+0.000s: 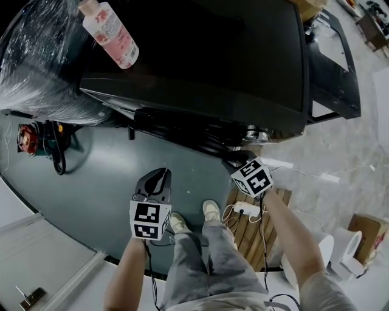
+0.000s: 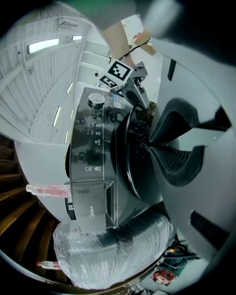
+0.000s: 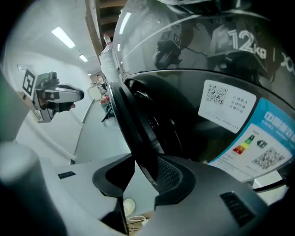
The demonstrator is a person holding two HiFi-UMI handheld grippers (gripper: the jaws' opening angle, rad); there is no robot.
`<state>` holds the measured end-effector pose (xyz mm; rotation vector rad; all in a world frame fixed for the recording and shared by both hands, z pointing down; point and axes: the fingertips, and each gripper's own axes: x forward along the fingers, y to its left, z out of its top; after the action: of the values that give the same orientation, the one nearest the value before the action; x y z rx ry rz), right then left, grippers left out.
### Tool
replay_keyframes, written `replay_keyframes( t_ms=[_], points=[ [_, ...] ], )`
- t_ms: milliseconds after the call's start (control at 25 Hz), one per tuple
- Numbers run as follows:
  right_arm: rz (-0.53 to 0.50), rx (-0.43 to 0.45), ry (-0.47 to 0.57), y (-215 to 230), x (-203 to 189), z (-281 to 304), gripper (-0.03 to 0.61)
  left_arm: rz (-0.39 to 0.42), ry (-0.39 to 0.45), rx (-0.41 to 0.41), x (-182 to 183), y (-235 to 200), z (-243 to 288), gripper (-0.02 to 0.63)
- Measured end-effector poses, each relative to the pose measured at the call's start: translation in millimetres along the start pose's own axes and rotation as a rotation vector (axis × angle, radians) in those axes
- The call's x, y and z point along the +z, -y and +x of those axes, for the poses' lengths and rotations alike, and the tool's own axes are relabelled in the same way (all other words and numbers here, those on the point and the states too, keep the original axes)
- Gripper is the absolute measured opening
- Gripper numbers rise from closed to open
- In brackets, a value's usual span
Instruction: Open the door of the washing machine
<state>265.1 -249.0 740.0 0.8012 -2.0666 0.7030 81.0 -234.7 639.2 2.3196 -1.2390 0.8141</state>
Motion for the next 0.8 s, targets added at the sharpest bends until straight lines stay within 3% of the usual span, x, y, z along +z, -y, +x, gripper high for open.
replay_keyframes(
  t_ms=[360, 800],
  points=[
    [0.02, 0.017, -0.016, -77, -34, 1, 0.152, -0.042, -0.05, 0.013, -45, 6, -26, 0.04],
    [0.103, -0.018, -0.06, -145, -53, 10, 0.152, -0.199, -0.034, 0.044, -114, 7, -96, 0.041]
  ],
)
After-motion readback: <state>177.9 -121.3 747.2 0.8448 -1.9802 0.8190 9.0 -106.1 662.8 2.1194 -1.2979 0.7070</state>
